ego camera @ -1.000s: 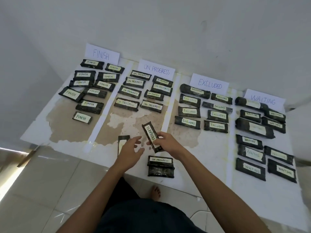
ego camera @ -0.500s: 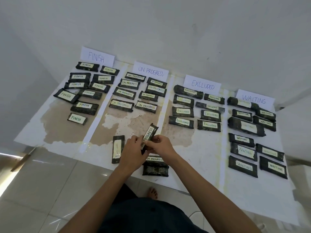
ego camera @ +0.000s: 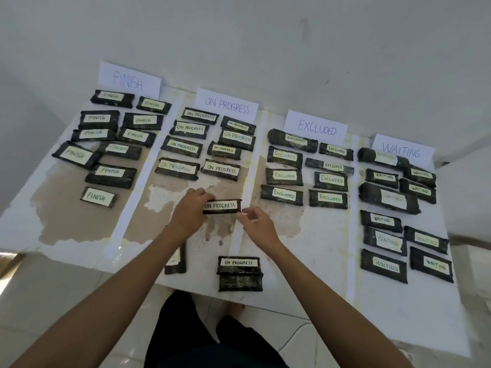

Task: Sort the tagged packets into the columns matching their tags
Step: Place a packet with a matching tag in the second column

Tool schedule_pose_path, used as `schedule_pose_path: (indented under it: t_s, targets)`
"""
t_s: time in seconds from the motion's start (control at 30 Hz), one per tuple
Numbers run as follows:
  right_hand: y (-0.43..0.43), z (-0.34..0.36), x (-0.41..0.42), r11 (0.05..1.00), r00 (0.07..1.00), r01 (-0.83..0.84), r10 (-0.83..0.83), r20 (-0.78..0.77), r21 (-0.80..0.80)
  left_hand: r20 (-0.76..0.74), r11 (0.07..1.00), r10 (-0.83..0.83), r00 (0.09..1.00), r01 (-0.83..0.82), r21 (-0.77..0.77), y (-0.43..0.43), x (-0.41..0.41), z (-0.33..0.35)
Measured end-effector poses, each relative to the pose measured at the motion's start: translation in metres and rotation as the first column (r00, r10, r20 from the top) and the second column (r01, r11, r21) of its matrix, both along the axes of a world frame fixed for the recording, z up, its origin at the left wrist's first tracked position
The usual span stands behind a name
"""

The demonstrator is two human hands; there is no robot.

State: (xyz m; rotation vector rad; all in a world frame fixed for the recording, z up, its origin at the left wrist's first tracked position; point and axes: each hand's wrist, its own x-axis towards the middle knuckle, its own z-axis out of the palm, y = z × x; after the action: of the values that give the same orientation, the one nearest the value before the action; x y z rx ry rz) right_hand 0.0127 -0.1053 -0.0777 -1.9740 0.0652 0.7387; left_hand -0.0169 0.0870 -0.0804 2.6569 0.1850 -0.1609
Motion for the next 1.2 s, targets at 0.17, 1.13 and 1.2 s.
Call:
schedule_pose_path:
  t_s: [0.17,1.13,1.2]
  targets:
    - [-0.003,-0.042,0.012,0.906,0.861,-0.268,0.378,0.341,-0.327,0.036,0.995,-0.098,0.995,0.098,-0.012,0.02,0.044,-0.025]
    - [0.023,-0.031,-0.026,0.835,0.599,-0.414,0.55,0.582,-0.362,-0.22,0.81,0.586,0.78,-0.566,0.153,-0.024,-0.107,-0.038]
    - [0.02,-0.033,-0.033,0.826,0.602,-0.436,0.562,0.567,-0.357,-0.256,0.812,0.582,0.772,-0.565,0.143,-0.027,-0.118,-0.042]
